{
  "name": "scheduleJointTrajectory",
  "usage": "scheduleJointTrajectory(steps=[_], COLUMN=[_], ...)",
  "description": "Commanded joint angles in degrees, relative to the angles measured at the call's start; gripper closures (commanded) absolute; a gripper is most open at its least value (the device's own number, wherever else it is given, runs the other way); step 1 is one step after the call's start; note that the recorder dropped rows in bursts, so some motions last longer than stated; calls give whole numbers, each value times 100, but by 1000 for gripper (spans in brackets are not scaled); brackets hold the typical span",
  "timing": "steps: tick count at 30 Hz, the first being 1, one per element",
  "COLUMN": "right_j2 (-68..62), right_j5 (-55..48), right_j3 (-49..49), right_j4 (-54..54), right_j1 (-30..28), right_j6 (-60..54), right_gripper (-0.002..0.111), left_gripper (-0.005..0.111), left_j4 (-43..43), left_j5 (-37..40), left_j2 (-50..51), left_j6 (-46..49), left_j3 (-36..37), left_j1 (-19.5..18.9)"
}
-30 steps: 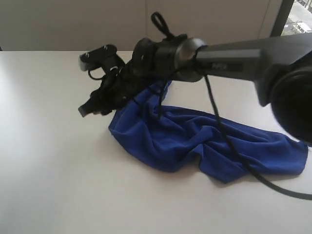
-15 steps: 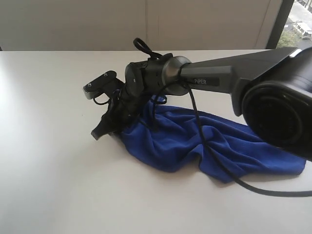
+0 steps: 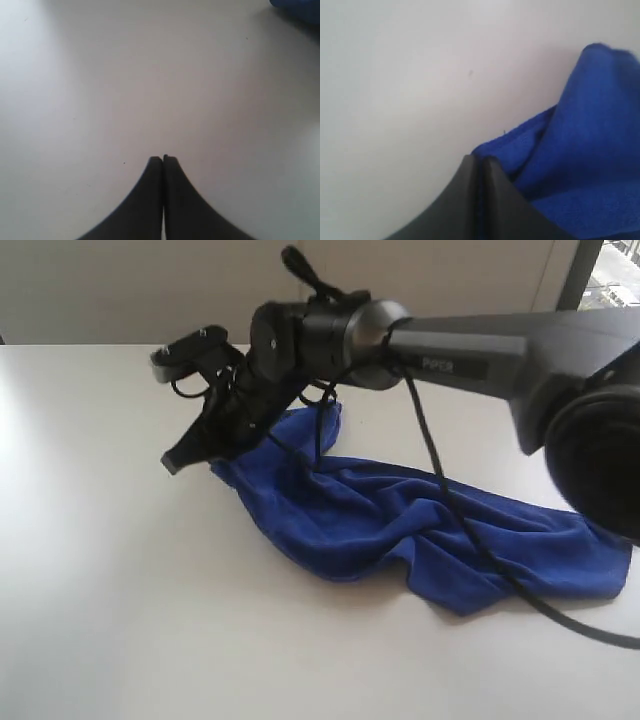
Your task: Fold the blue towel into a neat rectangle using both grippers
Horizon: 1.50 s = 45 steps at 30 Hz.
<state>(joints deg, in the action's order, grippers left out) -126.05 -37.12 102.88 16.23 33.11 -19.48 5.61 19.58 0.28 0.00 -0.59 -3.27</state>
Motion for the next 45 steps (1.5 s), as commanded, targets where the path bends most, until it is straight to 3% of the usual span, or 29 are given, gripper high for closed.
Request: scheduleJointTrajectory(steps=[1, 6, 12, 14, 19, 21, 27, 33, 39, 45], right_j2=[460, 561, 316, 217, 97, 161, 837, 1276, 1297, 1837], right_j5=[-739, -2305, -3114, -3139, -3205, -3090, -2558, -2738, -3284, -2746], right_j3=[62, 48, -162, -217, -227, -227, -227, -240, -240, -894], right_j4=[798, 1964, 2121, 2265, 2333, 2343, 1550, 1234, 1245, 1181], right_j1=[-7, -7, 54, 67, 185, 199, -90, -1172, -1831, -2516], right_j6=[-687, -2305, -2571, -2546, -2487, -2369, -1174, -677, -526, -368], right_gripper=[108, 108, 107, 98, 55, 48, 55, 98, 103, 103], left_gripper=[107, 107, 107, 107, 107, 107, 107, 107, 107, 107], left_j4=[40, 40, 40, 40, 40, 40, 40, 40, 40, 40], left_j5=[104, 104, 104, 104, 104, 104, 104, 104, 104, -277], left_j2=[-28, -28, -28, -28, -28, -28, -28, -28, -28, -28], left_j6=[0, 0, 0, 0, 0, 0, 0, 0, 0, 0], left_j3=[59, 59, 59, 59, 59, 59, 59, 59, 59, 59], left_j1=[-19, -19, -19, -19, -19, -19, -19, -19, -19, -19])
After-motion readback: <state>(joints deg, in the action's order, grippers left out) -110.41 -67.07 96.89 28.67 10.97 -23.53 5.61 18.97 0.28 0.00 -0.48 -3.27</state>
